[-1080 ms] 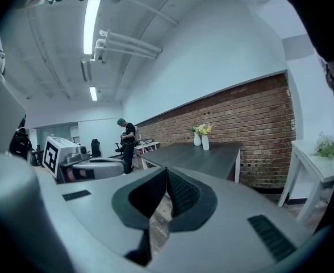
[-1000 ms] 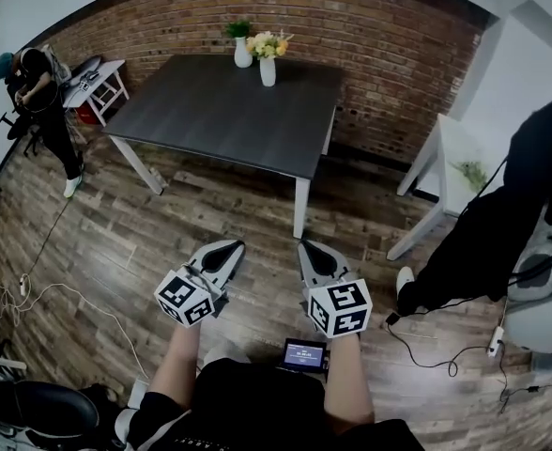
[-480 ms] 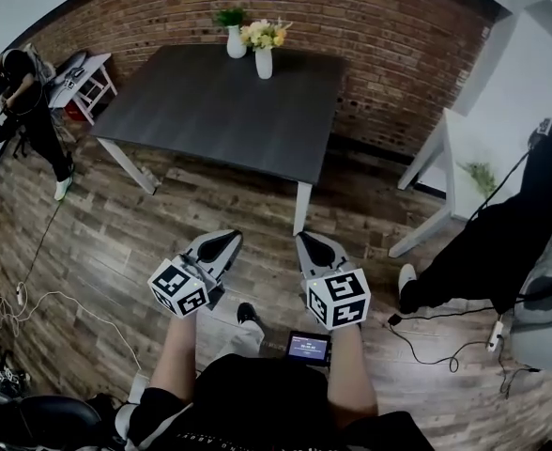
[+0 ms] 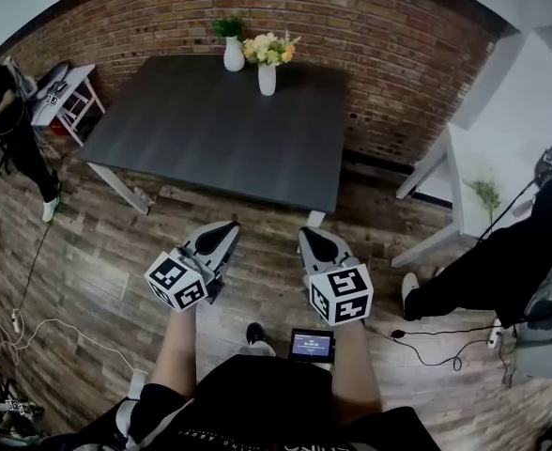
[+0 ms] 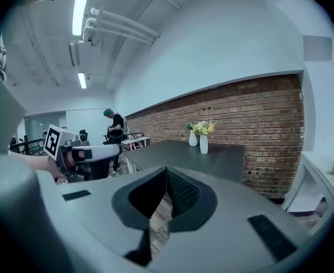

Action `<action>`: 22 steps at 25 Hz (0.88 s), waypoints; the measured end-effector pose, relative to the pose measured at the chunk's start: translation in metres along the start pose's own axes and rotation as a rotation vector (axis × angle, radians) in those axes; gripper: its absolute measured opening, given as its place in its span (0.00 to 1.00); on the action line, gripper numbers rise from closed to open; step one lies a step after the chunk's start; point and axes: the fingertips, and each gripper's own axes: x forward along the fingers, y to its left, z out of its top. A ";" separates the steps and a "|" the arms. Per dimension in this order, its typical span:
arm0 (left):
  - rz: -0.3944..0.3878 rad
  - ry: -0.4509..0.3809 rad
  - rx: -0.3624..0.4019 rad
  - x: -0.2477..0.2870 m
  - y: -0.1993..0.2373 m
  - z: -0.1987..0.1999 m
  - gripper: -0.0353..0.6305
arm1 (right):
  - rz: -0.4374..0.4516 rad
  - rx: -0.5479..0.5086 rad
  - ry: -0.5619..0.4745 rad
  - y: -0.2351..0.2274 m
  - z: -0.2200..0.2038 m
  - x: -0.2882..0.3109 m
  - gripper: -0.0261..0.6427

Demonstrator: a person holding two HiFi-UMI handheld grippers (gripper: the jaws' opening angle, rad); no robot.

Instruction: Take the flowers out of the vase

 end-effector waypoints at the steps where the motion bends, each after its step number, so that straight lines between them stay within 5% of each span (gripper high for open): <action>1: 0.006 -0.004 -0.008 0.000 0.010 0.002 0.06 | -0.003 -0.009 0.008 0.002 0.001 0.007 0.05; 15: -0.010 0.018 -0.102 0.049 0.067 -0.014 0.06 | -0.017 0.002 0.051 -0.041 0.004 0.072 0.05; 22: 0.058 0.032 -0.040 0.113 0.129 0.011 0.06 | 0.071 0.019 -0.027 -0.098 0.052 0.135 0.05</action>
